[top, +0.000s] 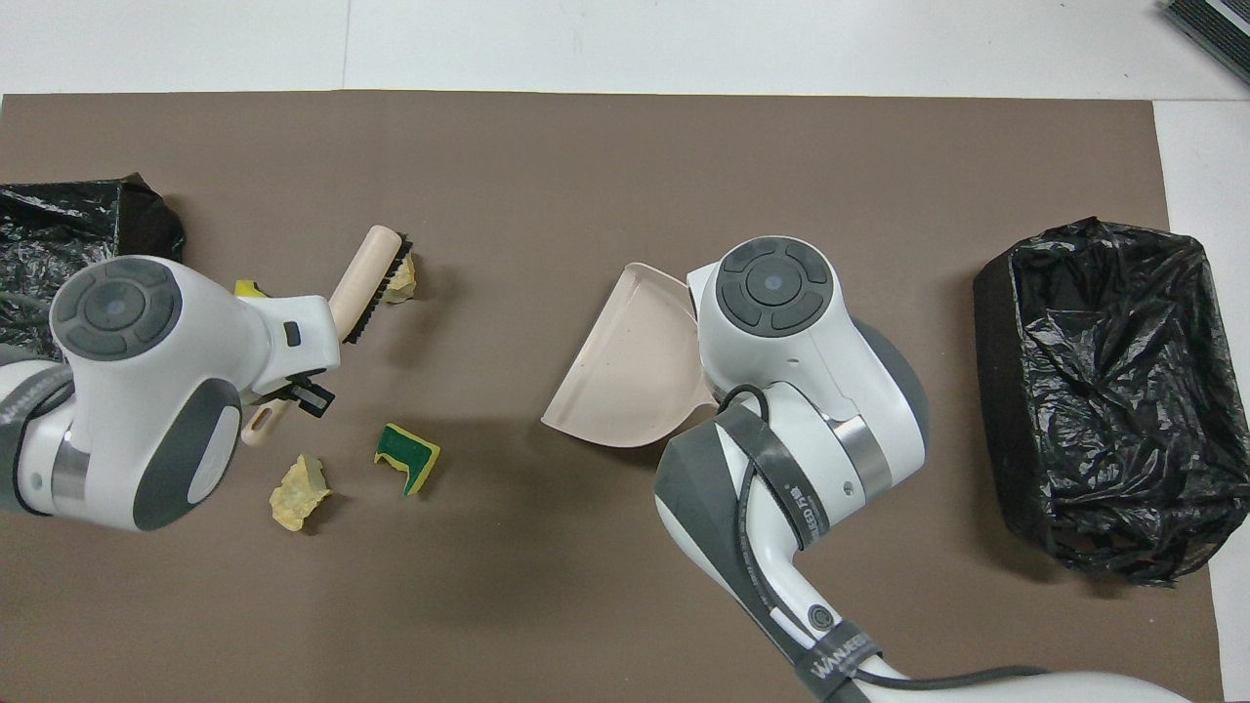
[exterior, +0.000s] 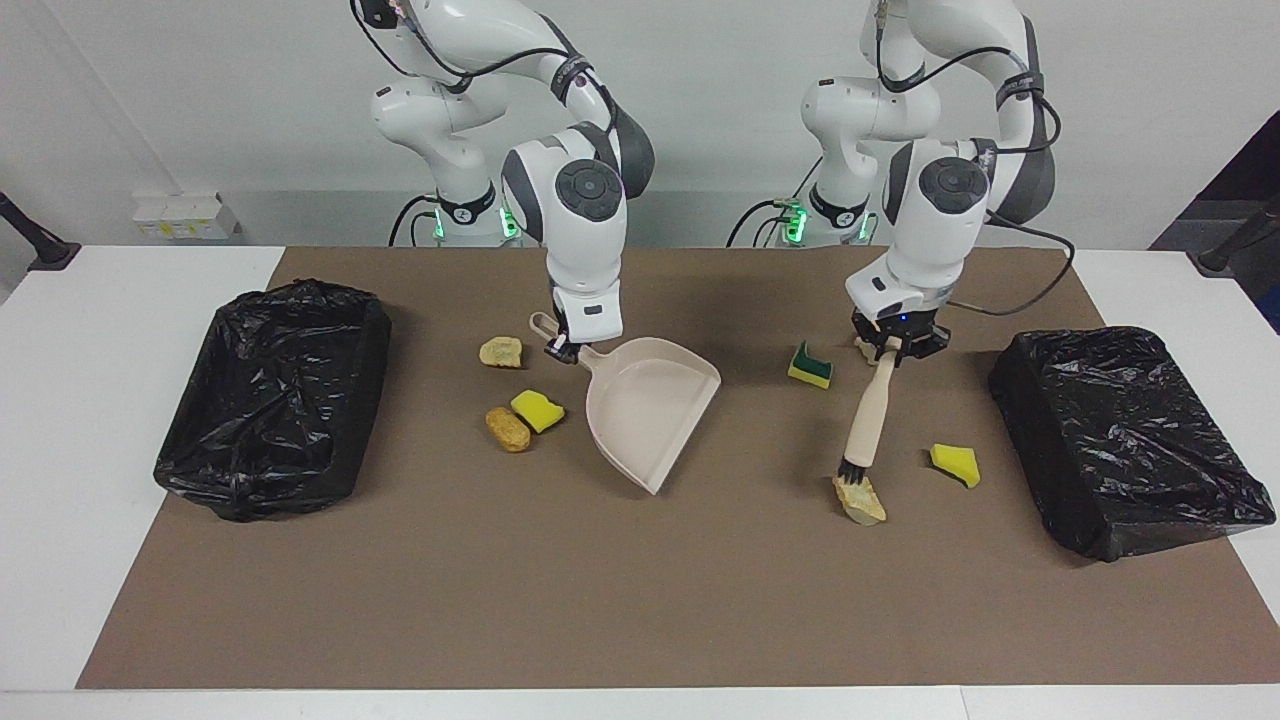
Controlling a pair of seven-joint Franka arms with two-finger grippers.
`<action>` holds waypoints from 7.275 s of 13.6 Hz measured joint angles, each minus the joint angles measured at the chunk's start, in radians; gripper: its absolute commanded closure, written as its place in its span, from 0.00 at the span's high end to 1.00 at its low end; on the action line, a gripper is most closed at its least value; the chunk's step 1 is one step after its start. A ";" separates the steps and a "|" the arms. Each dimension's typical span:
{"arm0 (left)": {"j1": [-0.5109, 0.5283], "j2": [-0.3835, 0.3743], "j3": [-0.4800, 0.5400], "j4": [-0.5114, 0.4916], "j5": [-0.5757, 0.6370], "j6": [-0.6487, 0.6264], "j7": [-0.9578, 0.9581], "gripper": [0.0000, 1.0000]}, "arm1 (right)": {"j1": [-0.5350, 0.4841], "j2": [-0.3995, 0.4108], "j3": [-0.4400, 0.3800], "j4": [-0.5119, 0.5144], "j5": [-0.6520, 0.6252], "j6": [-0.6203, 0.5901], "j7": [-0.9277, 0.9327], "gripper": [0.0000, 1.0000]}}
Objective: Sweep and dump trash in bin
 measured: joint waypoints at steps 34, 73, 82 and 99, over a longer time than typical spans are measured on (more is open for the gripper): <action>0.189 -0.067 -0.008 -0.012 0.118 -0.079 0.364 0.00 | 0.025 -0.057 0.003 -0.172 -0.147 0.136 -0.414 0.00; -0.118 -0.334 -0.030 -0.413 0.003 -0.422 -1.173 0.00 | 0.020 -0.087 0.002 -0.242 -0.147 0.198 -0.427 0.00; -0.187 -0.262 -0.032 -0.455 -0.185 -0.098 -1.243 0.00 | 0.020 -0.087 0.002 -0.243 -0.147 0.198 -0.427 0.00; -0.482 -0.095 -0.039 -0.264 -0.447 0.061 -0.813 0.00 | 0.018 -0.087 0.002 -0.244 -0.147 0.198 -0.427 0.00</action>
